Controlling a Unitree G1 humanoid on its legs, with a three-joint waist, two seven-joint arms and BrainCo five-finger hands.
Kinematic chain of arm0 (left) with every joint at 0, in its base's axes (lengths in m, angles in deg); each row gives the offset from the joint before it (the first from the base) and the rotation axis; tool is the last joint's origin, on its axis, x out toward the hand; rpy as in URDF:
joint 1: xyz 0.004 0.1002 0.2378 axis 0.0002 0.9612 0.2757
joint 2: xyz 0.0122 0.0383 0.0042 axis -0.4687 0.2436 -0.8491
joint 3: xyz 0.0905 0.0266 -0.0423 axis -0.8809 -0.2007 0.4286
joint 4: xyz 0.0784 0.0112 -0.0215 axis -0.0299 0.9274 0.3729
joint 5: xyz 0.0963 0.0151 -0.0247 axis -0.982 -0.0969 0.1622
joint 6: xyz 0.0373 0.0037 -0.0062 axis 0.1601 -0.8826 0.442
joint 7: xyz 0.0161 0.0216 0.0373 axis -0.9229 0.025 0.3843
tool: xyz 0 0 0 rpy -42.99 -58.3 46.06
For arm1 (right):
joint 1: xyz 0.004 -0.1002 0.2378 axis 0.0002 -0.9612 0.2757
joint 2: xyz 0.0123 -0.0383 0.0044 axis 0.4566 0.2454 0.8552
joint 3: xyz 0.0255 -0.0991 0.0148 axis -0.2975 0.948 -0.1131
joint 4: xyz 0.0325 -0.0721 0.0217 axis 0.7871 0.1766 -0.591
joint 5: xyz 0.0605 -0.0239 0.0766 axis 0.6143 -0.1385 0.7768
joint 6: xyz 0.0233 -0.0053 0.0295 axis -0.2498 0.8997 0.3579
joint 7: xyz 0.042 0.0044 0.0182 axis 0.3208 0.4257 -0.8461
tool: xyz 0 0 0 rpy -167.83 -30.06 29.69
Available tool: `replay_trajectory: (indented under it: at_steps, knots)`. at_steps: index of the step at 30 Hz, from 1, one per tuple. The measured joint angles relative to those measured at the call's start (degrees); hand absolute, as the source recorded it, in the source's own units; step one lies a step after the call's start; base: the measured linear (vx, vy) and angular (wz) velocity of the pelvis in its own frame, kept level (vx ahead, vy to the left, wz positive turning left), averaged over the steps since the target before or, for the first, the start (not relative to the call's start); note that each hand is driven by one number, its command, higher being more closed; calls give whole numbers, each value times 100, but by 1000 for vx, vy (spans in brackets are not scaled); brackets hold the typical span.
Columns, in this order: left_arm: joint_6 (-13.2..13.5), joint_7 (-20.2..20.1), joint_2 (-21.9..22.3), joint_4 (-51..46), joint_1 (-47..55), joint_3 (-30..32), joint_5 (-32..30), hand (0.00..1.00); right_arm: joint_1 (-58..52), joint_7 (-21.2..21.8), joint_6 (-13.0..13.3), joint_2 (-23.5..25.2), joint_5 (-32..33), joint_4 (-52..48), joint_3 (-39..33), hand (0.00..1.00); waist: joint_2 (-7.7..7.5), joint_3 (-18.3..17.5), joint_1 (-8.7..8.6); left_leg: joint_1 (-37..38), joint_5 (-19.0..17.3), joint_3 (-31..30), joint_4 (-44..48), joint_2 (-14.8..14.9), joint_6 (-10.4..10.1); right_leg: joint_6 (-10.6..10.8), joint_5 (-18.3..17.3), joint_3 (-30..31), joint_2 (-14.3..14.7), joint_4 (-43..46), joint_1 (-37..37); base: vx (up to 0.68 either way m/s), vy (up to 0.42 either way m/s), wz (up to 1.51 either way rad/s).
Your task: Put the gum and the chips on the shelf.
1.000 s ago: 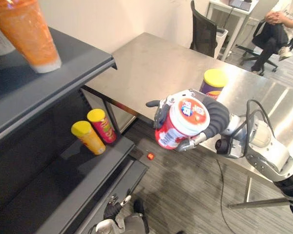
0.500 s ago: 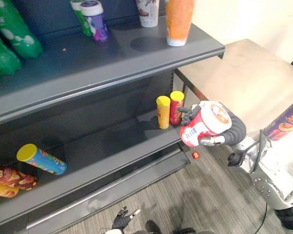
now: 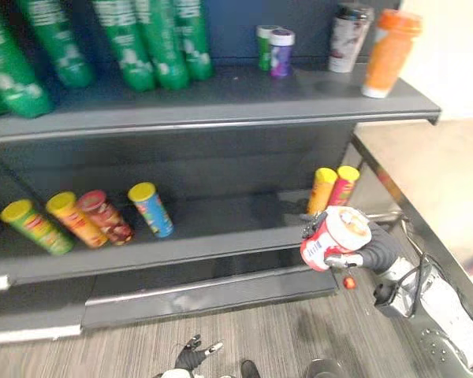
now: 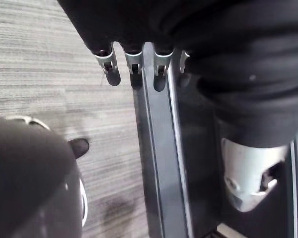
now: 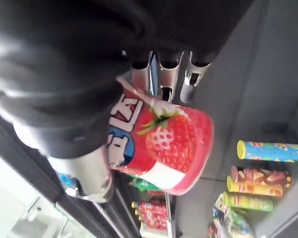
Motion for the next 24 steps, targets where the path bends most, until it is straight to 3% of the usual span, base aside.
replay_trajectory:
  at_steps: [2, 7, 10, 14, 15, 18, 20, 24]
  knots:
    - [7, -2, -26, -68, -2, 50, 4, 0, 229, -2, 6, -118, 5, -6, -19, 100, -10, -28, 165, -123, 130, -91, -181, 33, -118, 47, -45, -154, 101, -596, 119, -60, -109, 4]
    - [-7, -23, -30, -82, 63, 173, 5, 0, 413, 0, 21, -735, 32, -13, -273, 100, 12, -44, 110, -109, 683, -421, -685, 209, -205, 60, -7, -468, 421, -1077, 261, -44, -111, 22]
    - [-4, -102, -24, -150, 107, 251, 4, 0, 750, -4, 43, -1178, 124, 28, -709, 100, -29, -60, 118, -122, 817, -561, -686, 316, -169, 9, 37, -588, 571, -1215, 362, 19, -118, 15]
    - [-1, -121, -18, -329, 233, 264, 5, 0, 1745, -118, 151, -1844, 274, 838, -1581, 100, -40, -108, 86, -209, 876, -688, -687, 385, -92, -5, 117, -727, 673, -1365, 404, 44, -70, 14]
    - [1, -125, -1, -357, 244, 283, 11, 0, 2140, -219, 233, -2202, 422, 1278, -1780, 100, -38, -109, 89, -236, 895, -735, -690, 395, -86, -20, 150, -781, 695, -1408, 415, 52, -49, 18]
    - [2, -108, 36, -506, 342, 383, 12, 0, 3300, -607, 469, -3015, 887, 2283, -1796, 100, -41, -113, 97, -240, 936, -850, -691, 402, -52, -27, 154, -898, 731, -1503, 507, 66, -56, 16]
    - [4, -108, 38, -551, 369, 391, 12, 0, 3747, -648, 569, -3326, 1037, 2552, -1713, 100, -37, -117, 99, -273, 944, -896, -692, 411, -53, -28, 154, -964, 745, -1520, 510, 45, -41, 17]
    - [10, -114, 41, -632, 423, 429, 13, 0, 4806, -679, 750, -3838, 1338, 3056, -888, 100, -51, -138, 117, -305, 984, -1029, -691, 440, -68, -66, 178, -1099, 808, -1609, 584, 44, -55, 15]
